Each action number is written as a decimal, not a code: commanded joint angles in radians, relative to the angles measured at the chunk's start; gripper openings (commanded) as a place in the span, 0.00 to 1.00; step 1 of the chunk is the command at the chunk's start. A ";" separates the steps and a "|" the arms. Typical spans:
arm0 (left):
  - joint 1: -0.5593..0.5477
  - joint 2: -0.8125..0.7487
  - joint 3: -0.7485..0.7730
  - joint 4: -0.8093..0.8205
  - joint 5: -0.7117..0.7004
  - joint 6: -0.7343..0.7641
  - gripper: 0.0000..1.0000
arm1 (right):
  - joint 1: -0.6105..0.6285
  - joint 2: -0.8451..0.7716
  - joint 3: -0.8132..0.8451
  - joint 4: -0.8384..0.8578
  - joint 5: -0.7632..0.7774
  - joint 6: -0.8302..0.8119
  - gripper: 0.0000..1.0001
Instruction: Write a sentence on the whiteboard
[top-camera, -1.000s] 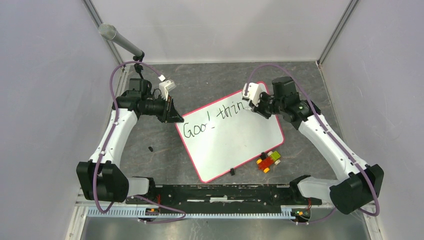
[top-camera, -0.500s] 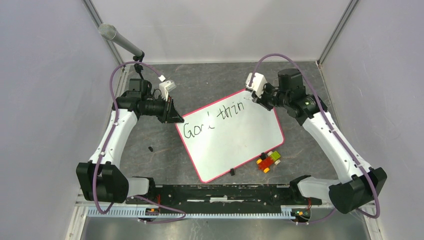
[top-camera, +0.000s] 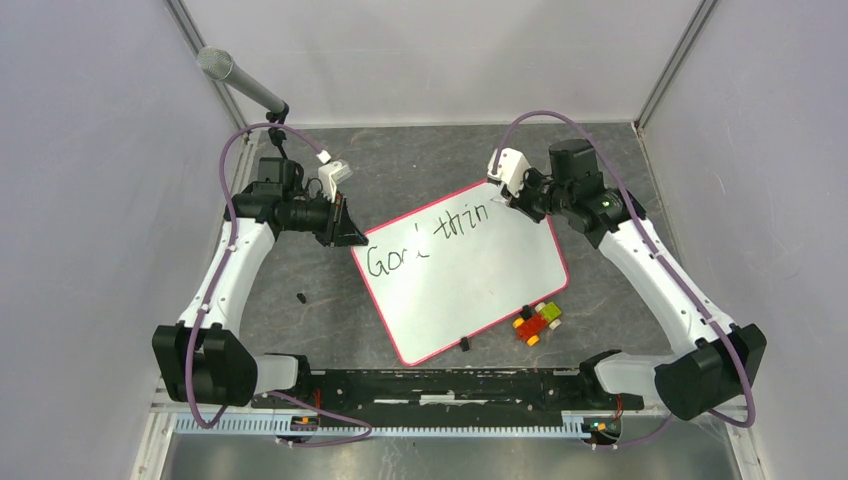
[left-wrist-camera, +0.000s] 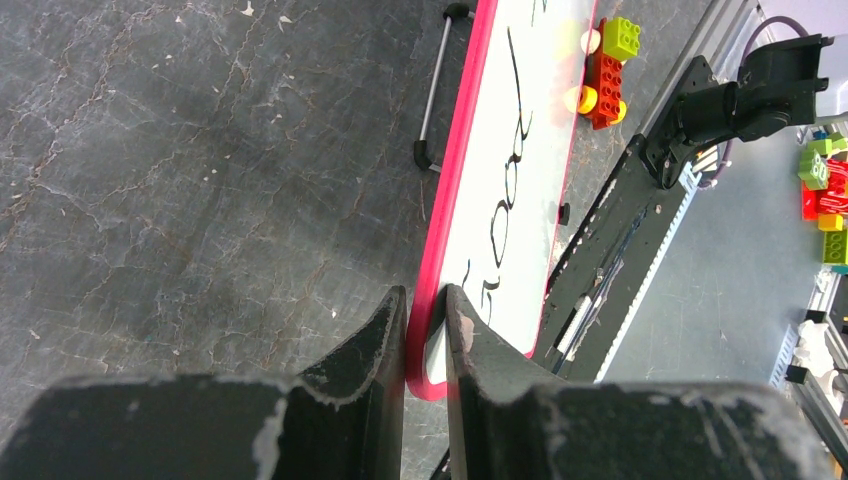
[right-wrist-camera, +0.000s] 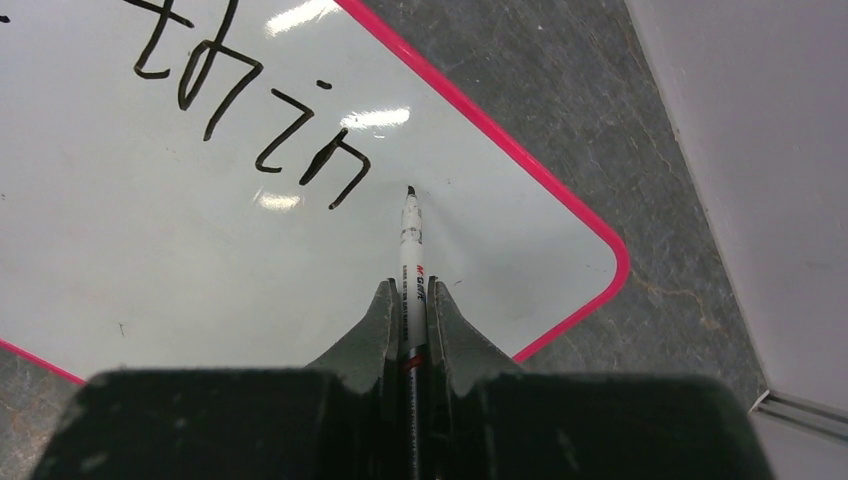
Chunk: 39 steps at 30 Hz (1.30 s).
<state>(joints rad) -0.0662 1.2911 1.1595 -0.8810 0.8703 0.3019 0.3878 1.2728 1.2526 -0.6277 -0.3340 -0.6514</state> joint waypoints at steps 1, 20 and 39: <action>-0.004 -0.009 -0.007 0.025 -0.047 0.022 0.02 | -0.005 0.002 -0.001 0.055 0.026 -0.001 0.00; -0.004 -0.004 -0.009 0.025 -0.051 0.028 0.02 | 0.003 0.037 0.022 0.044 -0.039 -0.002 0.00; -0.007 0.001 -0.009 0.025 -0.050 0.027 0.02 | 0.003 -0.026 -0.074 0.024 0.023 -0.053 0.00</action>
<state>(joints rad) -0.0681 1.2911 1.1580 -0.8787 0.8661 0.3023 0.3908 1.2583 1.1774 -0.6006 -0.3592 -0.6792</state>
